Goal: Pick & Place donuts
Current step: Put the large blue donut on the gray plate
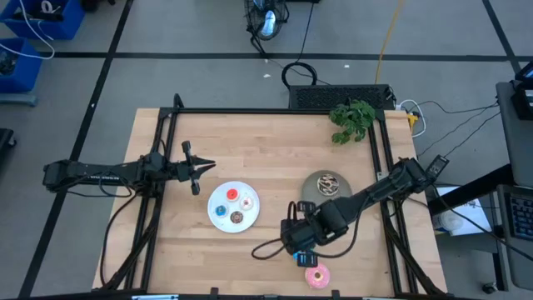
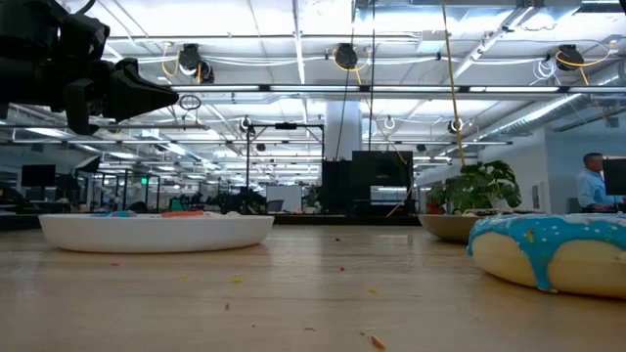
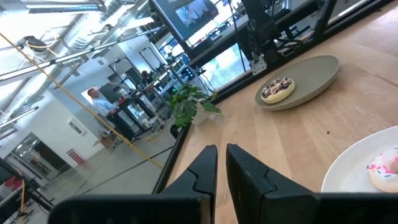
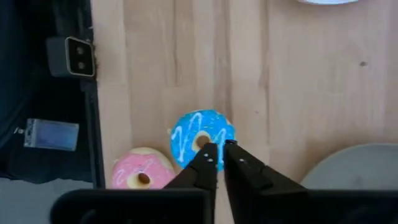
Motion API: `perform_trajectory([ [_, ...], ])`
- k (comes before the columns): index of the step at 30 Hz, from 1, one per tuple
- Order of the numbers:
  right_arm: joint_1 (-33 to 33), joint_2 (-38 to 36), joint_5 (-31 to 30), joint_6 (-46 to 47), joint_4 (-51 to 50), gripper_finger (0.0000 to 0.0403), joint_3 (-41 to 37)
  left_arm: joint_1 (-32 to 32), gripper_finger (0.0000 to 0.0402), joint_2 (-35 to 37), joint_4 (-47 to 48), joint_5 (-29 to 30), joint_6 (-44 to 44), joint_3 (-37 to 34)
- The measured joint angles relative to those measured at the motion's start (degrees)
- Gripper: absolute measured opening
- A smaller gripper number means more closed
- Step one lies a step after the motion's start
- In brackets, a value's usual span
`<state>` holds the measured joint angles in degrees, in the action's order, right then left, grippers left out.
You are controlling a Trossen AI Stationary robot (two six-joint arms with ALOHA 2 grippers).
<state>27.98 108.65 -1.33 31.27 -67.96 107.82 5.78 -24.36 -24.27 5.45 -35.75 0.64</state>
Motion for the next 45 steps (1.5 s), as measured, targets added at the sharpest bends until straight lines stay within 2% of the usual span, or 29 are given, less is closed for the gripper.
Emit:
perform_trajectory([
  [4,1.1,0.1,-0.1,0.0,2.8,0.0057,-2.1,0.0,0.0042,0.0,0.0,0.0,0.0,0.0],
  [14,1.7,0.1,-0.1,-0.1,9.6,0.0230,-6.9,0.0,0.0042,0.0,0.0,0.0,0.2,0.0],
  [19,1.7,0.1,-0.1,0.5,9.9,0.0276,-7.4,0.0,0.0042,0.0,0.0,0.0,0.2,0.0],
  [23,1.7,0.1,-0.1,0.1,9.9,0.0291,-7.4,0.0,0.0042,0.0,0.0,0.0,0.2,0.0],
  [32,1.7,0.0,-0.1,0.1,10.6,0.0284,-10.8,0.0,0.0042,0.0,0.0,0.0,0.2,0.0],
  [39,1.7,0.0,3.0,0.1,13.4,0.0288,-14.4,0.0,0.0042,0.0,0.0,0.0,0.2,0.0],
  [42,1.7,0.0,2.9,-0.3,13.6,0.0287,-15.0,0.0,0.0042,0.0,0.0,0.0,0.2,0.0],
  [45,1.7,0.0,-0.1,-1.8,13.8,0.0285,-16.2,0.0,0.0042,0.0,0.0,0.0,0.2,0.0],
])
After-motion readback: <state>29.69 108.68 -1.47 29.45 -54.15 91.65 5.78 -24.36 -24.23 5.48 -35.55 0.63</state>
